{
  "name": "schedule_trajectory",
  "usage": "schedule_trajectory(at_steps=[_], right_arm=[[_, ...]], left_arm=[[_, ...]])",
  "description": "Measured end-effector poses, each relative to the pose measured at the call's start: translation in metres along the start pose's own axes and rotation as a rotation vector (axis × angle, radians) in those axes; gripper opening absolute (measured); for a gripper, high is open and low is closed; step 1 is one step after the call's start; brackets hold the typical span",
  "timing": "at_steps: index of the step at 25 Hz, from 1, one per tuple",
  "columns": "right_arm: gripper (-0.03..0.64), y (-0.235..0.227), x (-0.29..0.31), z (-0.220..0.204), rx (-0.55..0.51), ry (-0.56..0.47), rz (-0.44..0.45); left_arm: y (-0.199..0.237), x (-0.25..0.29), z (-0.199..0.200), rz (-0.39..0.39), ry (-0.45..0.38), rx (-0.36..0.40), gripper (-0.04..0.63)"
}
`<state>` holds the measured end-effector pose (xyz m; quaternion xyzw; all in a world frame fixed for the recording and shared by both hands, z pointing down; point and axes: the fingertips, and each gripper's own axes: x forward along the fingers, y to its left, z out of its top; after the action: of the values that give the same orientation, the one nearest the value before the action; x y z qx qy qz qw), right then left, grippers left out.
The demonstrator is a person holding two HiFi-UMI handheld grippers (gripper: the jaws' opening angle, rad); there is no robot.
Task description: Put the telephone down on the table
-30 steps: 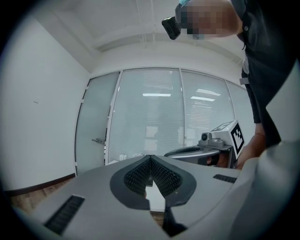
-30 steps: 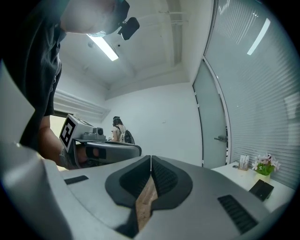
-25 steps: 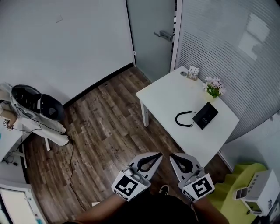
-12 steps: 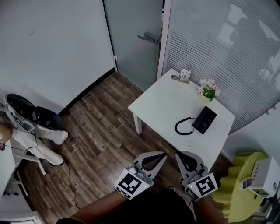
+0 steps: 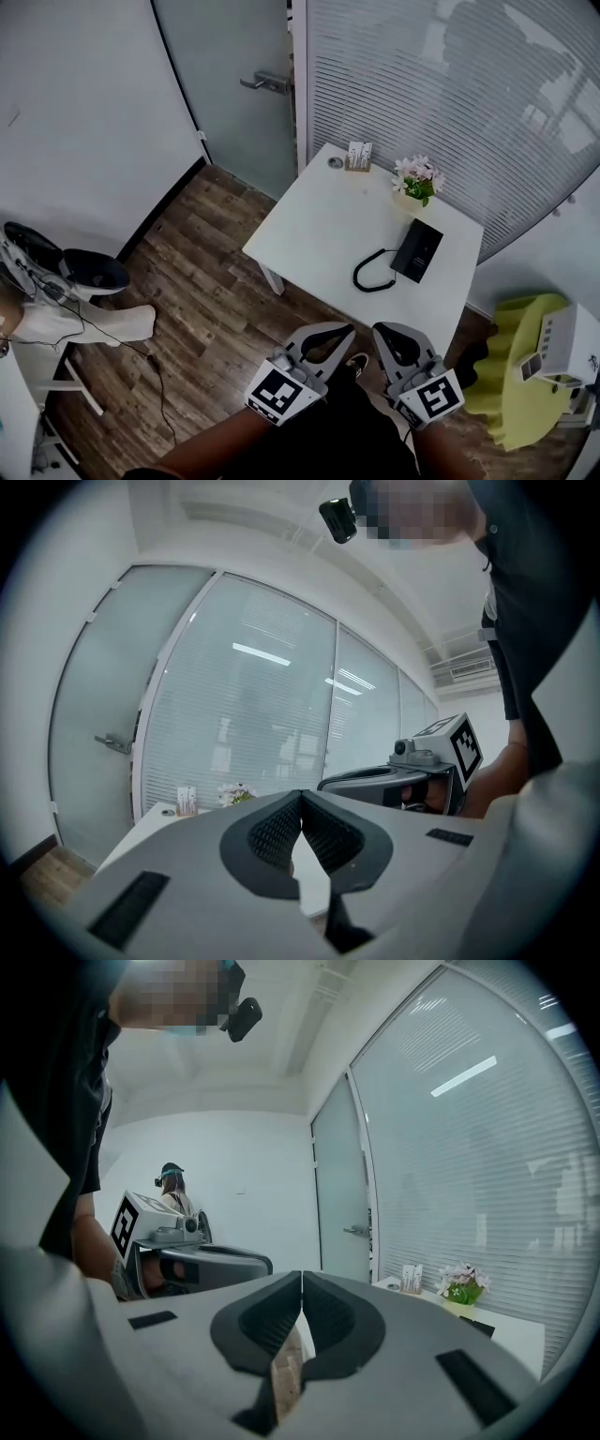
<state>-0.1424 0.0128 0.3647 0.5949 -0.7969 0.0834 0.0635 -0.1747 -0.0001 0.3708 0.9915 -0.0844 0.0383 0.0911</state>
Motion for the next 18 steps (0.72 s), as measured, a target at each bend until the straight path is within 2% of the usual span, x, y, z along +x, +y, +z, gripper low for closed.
schedule_trajectory(at_steps=[8,18], right_arm=[[0.023,-0.074,0.002,0.007,-0.015,-0.016,-0.053],[0.023,-0.177,-0.01,-0.002,0.012,-0.005,-0.104]], left_arm=[[0.007,0.076,0.009,-0.076,0.063,0.054,0.009],[0.015,0.181,0.007,-0.111,0.14,0.071,0.009]])
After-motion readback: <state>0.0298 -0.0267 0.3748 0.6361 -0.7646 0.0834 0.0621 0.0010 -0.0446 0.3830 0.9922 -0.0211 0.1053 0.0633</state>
